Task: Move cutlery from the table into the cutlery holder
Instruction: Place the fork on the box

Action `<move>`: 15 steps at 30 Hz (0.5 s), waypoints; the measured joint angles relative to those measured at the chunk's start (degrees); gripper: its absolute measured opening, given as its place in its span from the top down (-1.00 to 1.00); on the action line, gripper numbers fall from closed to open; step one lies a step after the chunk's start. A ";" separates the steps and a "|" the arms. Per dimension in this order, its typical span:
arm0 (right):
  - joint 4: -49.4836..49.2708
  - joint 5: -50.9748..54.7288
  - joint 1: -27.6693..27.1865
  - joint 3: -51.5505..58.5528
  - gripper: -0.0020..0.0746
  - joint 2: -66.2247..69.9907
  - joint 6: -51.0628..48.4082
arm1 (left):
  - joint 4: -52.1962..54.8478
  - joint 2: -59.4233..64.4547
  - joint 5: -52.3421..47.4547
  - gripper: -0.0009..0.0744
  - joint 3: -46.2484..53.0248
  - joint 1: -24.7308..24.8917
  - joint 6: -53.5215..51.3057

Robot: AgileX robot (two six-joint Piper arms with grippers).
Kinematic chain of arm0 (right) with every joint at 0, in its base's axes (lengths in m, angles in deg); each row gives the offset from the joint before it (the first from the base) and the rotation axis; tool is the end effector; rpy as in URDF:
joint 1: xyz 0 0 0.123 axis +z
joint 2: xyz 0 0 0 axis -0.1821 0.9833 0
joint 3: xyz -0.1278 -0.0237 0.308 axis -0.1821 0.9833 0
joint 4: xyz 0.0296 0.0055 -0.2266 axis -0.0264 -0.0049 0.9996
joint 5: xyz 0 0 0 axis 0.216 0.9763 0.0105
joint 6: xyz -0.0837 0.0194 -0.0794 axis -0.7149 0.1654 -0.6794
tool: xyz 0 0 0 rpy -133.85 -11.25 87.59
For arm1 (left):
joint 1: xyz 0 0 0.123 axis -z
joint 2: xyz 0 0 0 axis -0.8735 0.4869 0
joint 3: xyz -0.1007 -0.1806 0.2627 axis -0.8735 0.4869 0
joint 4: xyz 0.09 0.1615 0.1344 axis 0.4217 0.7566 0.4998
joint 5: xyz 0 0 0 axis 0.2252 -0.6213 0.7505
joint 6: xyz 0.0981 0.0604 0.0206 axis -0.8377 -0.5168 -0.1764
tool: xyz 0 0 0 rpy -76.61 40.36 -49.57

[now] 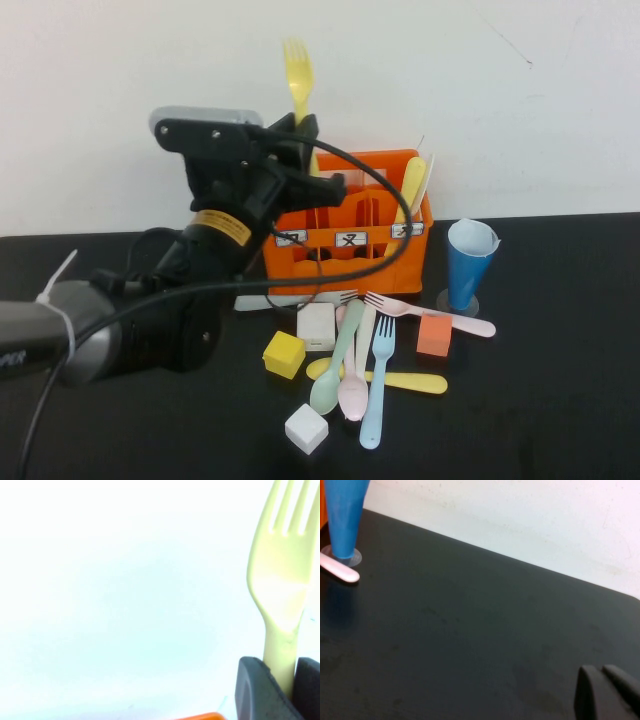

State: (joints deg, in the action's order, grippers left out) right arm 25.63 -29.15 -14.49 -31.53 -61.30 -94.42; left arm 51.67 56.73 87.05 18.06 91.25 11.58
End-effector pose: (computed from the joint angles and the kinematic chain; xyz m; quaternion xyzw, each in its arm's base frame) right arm 0.0050 -0.0022 0.1676 -0.1163 0.7852 -0.1403 0.5918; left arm 0.3515 -0.1902 0.3135 0.0391 0.6533 -0.2608 0.7097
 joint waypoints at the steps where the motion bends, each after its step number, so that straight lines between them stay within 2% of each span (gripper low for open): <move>1: 0.00 0.00 0.00 0.00 0.95 0.00 0.00 | 1.08 0.69 0.11 0.68 -0.15 -0.83 0.94; 15: 0.00 0.00 0.00 0.00 0.95 0.00 0.00 | 9.75 14.80 -0.80 0.68 -11.47 -2.47 3.04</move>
State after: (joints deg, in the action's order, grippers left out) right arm 25.63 -29.15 -14.49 -31.53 -61.30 -94.42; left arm 61.42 71.53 86.25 6.58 88.79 14.62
